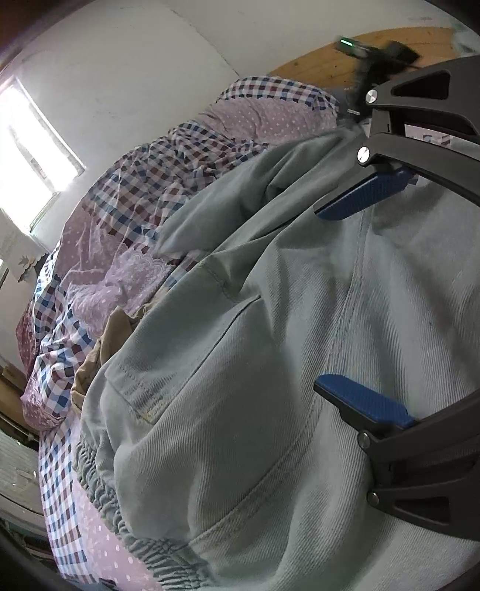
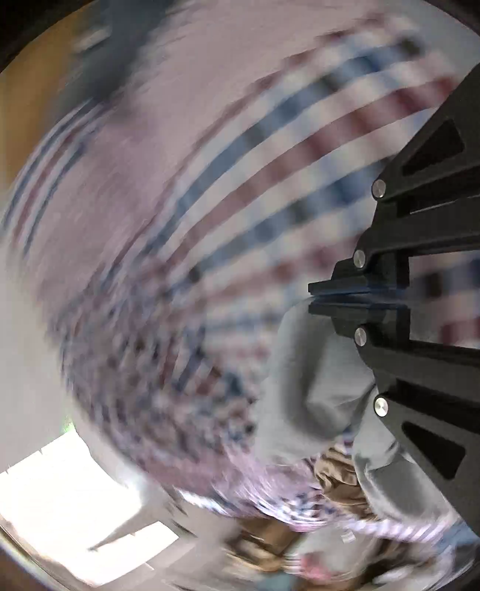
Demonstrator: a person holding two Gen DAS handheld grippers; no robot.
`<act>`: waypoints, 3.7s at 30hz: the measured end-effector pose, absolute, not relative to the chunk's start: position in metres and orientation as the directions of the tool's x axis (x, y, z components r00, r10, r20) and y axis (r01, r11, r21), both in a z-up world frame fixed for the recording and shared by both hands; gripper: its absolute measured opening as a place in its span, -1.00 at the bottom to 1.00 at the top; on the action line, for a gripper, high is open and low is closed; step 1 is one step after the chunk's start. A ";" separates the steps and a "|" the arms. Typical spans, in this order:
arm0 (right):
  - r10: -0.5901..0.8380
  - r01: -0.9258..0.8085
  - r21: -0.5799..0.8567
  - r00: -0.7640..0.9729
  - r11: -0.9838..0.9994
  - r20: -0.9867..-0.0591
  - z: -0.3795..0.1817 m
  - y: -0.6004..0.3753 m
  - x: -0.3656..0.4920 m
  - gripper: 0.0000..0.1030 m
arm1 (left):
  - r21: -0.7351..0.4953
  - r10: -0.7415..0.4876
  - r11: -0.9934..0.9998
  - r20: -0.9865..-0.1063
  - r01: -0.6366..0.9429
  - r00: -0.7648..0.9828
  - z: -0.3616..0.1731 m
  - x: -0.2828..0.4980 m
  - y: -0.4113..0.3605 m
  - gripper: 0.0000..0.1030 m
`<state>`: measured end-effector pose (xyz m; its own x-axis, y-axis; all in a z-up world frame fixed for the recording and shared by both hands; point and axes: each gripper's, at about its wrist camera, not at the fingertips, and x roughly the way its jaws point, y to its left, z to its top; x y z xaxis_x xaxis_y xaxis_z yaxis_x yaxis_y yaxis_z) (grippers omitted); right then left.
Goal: Fold clothes
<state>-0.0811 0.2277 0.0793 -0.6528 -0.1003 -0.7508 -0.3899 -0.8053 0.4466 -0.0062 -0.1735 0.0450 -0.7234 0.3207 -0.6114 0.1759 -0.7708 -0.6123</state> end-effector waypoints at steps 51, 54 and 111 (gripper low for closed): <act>0.090 -0.352 0.184 -0.636 -0.918 -0.767 0.173 0.254 0.010 -0.78 | -0.572 0.281 -0.795 -0.642 0.202 -0.713 0.046 -0.005 -0.167 0.71; 0.141 -0.250 0.042 -0.667 -0.967 -0.732 0.192 0.232 -0.003 -0.46 | -0.570 0.276 -0.795 -0.645 0.209 -0.713 0.047 -0.005 -0.166 0.71; -0.051 -0.038 0.099 -0.648 -0.994 -0.760 0.070 0.251 0.030 -0.19 | -0.723 0.618 -0.671 -0.422 -0.166 -0.663 0.083 0.006 -0.094 0.71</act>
